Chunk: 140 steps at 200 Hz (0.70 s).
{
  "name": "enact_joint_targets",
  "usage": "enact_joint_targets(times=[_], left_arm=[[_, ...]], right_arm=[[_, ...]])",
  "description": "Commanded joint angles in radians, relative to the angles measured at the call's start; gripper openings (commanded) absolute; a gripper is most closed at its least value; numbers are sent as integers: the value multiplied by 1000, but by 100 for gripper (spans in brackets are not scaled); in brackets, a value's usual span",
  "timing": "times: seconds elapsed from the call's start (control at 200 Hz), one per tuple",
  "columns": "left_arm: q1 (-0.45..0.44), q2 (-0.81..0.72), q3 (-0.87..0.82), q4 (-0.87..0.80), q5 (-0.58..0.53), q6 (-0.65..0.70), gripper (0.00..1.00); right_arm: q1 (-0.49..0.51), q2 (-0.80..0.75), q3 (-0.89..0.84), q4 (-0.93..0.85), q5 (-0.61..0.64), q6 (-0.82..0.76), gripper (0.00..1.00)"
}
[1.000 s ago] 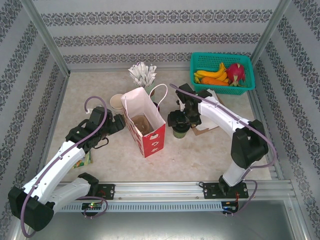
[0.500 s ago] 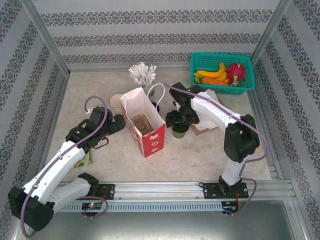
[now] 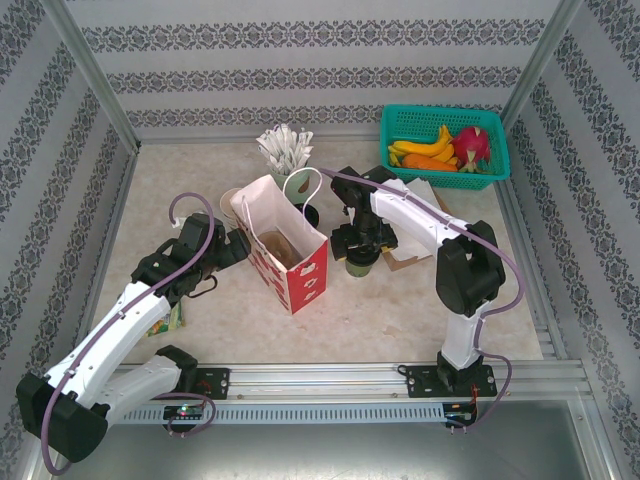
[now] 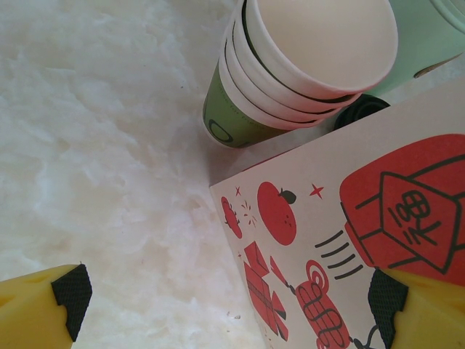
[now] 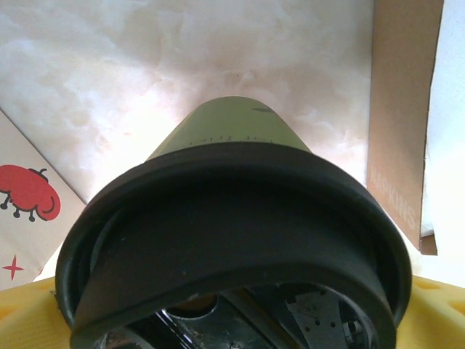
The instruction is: Pack the takeout coffee
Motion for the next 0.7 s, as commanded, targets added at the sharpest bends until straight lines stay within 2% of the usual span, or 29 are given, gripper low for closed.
enact_joint_targets(times=[0.0, 0.335, 0.694], left_arm=[[14, -10, -13, -2, -4, 13, 100], [14, -17, -17, -3, -6, 13, 99], [13, -41, -21, 8, -12, -8, 99]], right_arm=[[9, 17, 18, -26, 7, -13, 98], [9, 9, -17, 6, -5, -11, 95], [4, -33, -40, 16, 20, -31, 73]])
